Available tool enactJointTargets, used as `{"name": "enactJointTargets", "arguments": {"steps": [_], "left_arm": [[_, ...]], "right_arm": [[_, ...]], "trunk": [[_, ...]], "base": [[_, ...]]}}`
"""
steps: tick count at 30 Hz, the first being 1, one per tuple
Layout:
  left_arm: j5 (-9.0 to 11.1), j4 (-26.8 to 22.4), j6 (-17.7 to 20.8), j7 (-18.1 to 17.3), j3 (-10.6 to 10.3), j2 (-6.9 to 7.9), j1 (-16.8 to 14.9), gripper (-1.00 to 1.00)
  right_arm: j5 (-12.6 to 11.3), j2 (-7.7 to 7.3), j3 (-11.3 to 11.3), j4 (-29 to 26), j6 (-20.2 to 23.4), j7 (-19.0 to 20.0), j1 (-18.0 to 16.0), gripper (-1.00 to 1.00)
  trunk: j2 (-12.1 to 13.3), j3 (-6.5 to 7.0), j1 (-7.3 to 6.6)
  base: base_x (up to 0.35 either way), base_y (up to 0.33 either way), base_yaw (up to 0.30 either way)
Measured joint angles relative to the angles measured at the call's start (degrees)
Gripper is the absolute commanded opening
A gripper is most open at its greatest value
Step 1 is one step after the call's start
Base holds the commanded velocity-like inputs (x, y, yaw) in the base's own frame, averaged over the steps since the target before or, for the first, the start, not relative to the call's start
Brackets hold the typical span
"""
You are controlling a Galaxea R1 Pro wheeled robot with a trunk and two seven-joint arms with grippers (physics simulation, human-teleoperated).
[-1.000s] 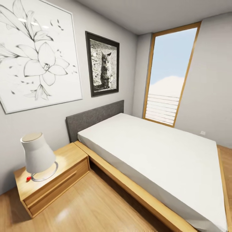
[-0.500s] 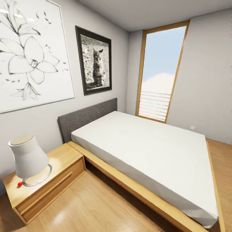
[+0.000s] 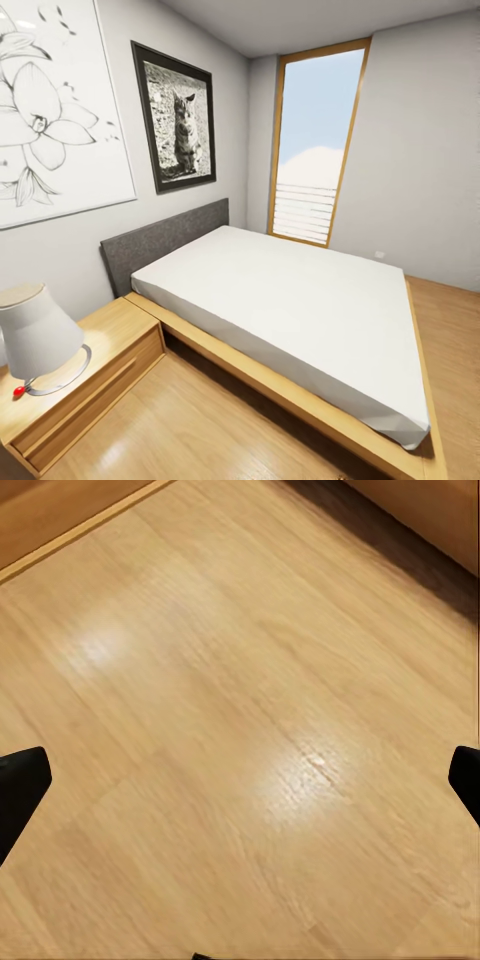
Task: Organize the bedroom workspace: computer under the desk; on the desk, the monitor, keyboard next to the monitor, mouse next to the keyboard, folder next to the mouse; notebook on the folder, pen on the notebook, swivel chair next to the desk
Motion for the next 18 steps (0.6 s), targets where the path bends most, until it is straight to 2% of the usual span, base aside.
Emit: {"name": "enactJointTargets", "arguments": {"steps": [7,13,18], "left_arm": [[-0.01,0.07,0.04,-0.05,-0.24,-0.11,0.00,1.00],[0.16,0.08,0.00,0.03,-2.36,-0.16,0.00,1.00],[0.21,0.08,-0.04,0.10,-3.14,0.02,0.00,1.00]], "right_arm": [[-0.03,0.00,-0.05,-0.04,-0.05,-0.10,0.00,1.00],[-0.08,0.07,-0.11,0.16,-0.32,-0.18,0.01,1.00],[-0.10,0.17,-0.11,0.16,-0.44,-0.19,0.01,1.00]], "trunk": [[0.00,-0.54,0.00],[0.00,-0.80,0.00],[0.00,-0.84,0.00]], "base": [[0.000,0.001,-0.177],[0.000,0.000,-0.239],[0.000,0.000,-0.267]]}}
